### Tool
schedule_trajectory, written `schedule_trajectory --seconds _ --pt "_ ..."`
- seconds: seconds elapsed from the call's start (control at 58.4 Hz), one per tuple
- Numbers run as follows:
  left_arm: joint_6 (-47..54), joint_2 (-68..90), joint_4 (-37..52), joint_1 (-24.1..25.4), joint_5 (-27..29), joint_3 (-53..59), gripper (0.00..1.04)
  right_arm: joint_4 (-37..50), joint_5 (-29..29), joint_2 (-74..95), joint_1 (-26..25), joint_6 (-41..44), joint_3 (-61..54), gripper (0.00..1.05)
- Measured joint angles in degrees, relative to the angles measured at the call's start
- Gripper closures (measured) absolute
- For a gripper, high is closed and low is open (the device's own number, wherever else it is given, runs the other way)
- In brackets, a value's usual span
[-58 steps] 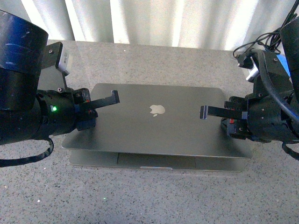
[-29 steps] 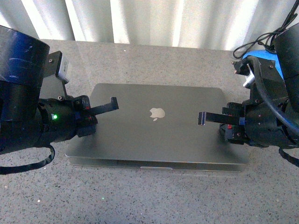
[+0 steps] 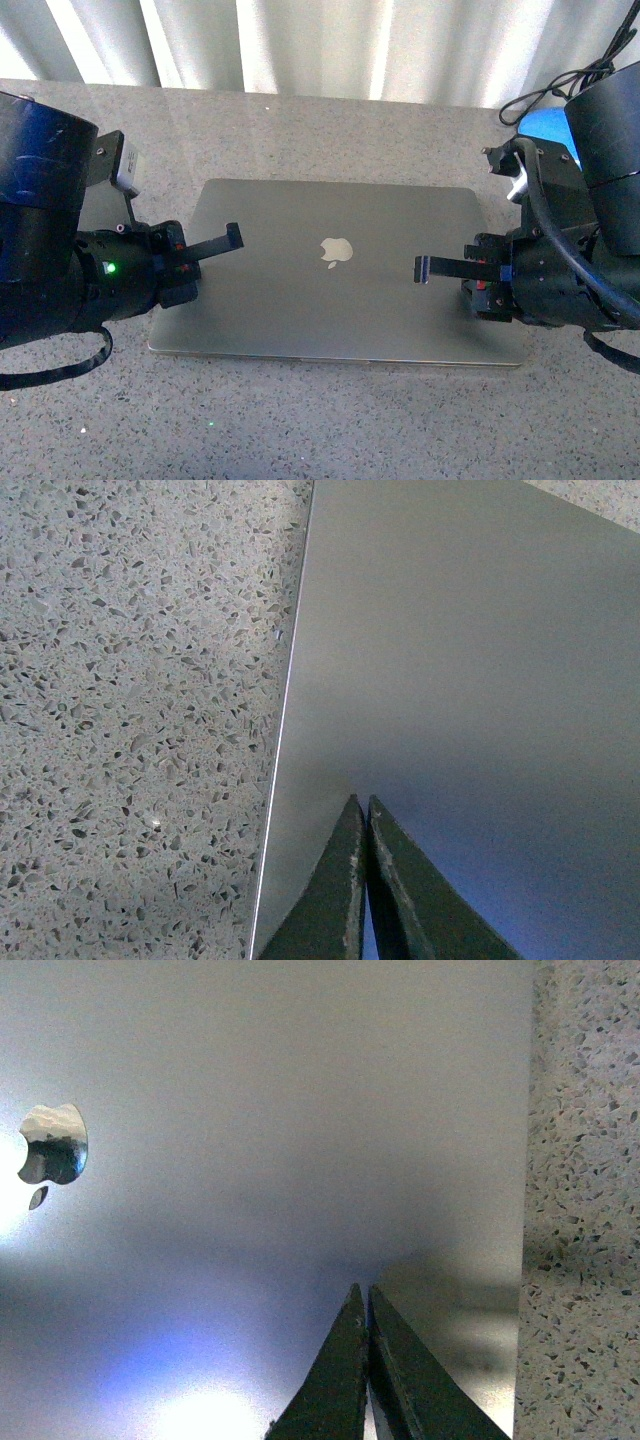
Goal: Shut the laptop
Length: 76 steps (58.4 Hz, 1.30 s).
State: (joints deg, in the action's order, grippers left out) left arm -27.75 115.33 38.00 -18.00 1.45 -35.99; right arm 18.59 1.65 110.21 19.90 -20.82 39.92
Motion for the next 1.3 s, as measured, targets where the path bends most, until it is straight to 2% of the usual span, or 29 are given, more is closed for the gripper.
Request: schedule_trajectory --seconds 0.565,0.668,0.719,0.839,0.856,0.993,1.181,1.198,1.215,1.233,1.25,1.284,1.301 --pt "-0.9 -2.1 0.7 1.1 1.0 2.4 1.01 -0.2 -0.6 -0.3 -0.2 0.4 -0.5 1.04" --pt "1.1 -5.5 0.4 1.8 4.8 3.8 1.01 0.4 -3.6 -2.8 -0.8 3.2 -1.5 1.04" --pt "1.7 -7.2 0.4 2.0 5.5 4.1 1.01 2.3 -6.8 -5.2 -1.1 6.0 -2.5 1.04" --pt "2.9 -10.4 0.6 2.5 6.3 3.8 0.86 7.6 -12.5 -12.3 -1.9 15.2 -4.9 1.04" --pt "3.0 -10.5 0.6 2.5 6.3 3.8 0.84 8.7 -13.6 -14.4 -2.2 18.7 -5.4 1.03" --pt "3.7 -10.4 0.6 2.5 6.1 3.9 0.64 10.5 -15.6 -22.1 -2.7 29.9 -6.1 0.85" --pt "3.7 -10.3 0.7 2.4 6.2 4.0 0.37 10.4 -15.5 -21.6 -2.7 34.9 -6.9 0.57" --pt "4.0 -10.0 1.2 2.4 6.6 4.1 0.36 10.4 -15.5 -21.5 -2.7 34.9 -7.0 0.55" --pt "6.1 -8.7 6.2 2.4 8.4 5.3 0.41 10.4 -15.5 -21.5 -2.7 35.2 -7.0 0.52" --pt "6.6 -8.4 7.3 2.4 8.9 5.6 0.42 11.3 -15.9 -21.2 -2.7 34.7 -7.3 0.5" --pt "8.1 -7.4 11.1 2.6 10.0 6.5 0.46 13.1 -16.3 -20.8 -2.8 34.4 -7.7 0.5" --pt "9.1 -6.7 12.5 2.7 10.3 7.5 0.49 20.8 -17.1 -20.0 -2.9 32.2 -9.8 0.55" --pt "11.1 -5.9 19.0 3.0 11.3 9.1 0.53 23.4 -17.1 -19.7 -3.0 31.5 -10.6 0.57"
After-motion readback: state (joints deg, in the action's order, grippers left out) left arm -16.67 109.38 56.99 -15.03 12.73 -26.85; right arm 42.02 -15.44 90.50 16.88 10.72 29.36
